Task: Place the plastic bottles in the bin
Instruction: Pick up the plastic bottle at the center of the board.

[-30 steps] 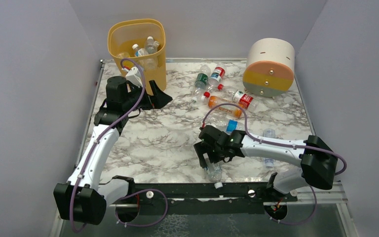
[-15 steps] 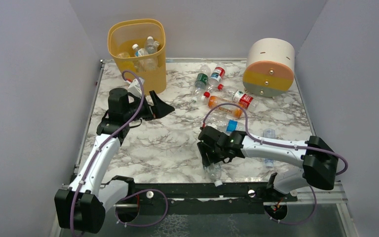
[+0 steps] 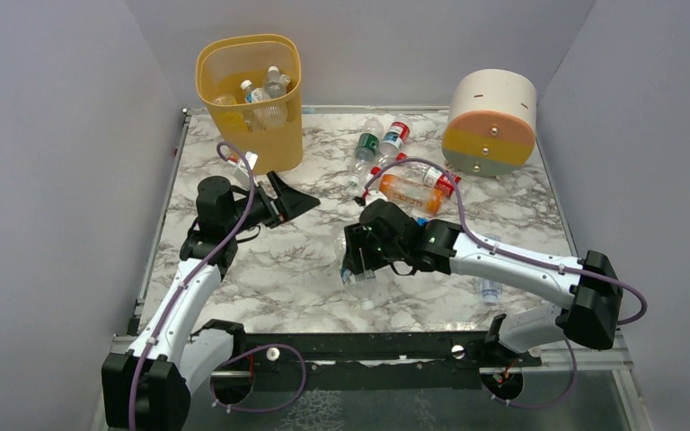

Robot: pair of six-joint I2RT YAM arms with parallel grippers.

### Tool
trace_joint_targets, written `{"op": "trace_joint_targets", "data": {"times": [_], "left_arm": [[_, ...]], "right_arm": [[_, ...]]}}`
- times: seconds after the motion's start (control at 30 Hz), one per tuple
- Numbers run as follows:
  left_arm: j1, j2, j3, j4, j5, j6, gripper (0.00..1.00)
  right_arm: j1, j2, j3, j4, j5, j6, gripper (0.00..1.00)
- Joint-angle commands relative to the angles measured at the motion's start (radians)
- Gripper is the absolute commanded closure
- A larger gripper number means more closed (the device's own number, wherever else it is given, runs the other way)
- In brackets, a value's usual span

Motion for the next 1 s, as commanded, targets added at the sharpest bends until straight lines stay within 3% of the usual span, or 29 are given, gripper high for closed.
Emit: {"op": "trace_joint_targets", "data": {"times": [0.0, 0.6, 0.97], "left_arm": [[-0.005, -0.018, -0.019, 0.054, 0.026, -0.032, 0.01], [-0.058, 0.004, -0.016, 0.043, -0.034, -0.003, 0.01], [-0.116, 0.008, 0.001, -0.043, -0.145, 0.071, 0.05]], "right_arm": [[-0.019, 0.001, 0.071, 0.068, -0.021, -0.03, 0.4], [-0.031, 0.12, 0.214, 0.133, -0.074, -0.087, 0.4], [-0.031, 0.154, 0.272, 0.134, -0.084, -0.106, 0.4]]}}
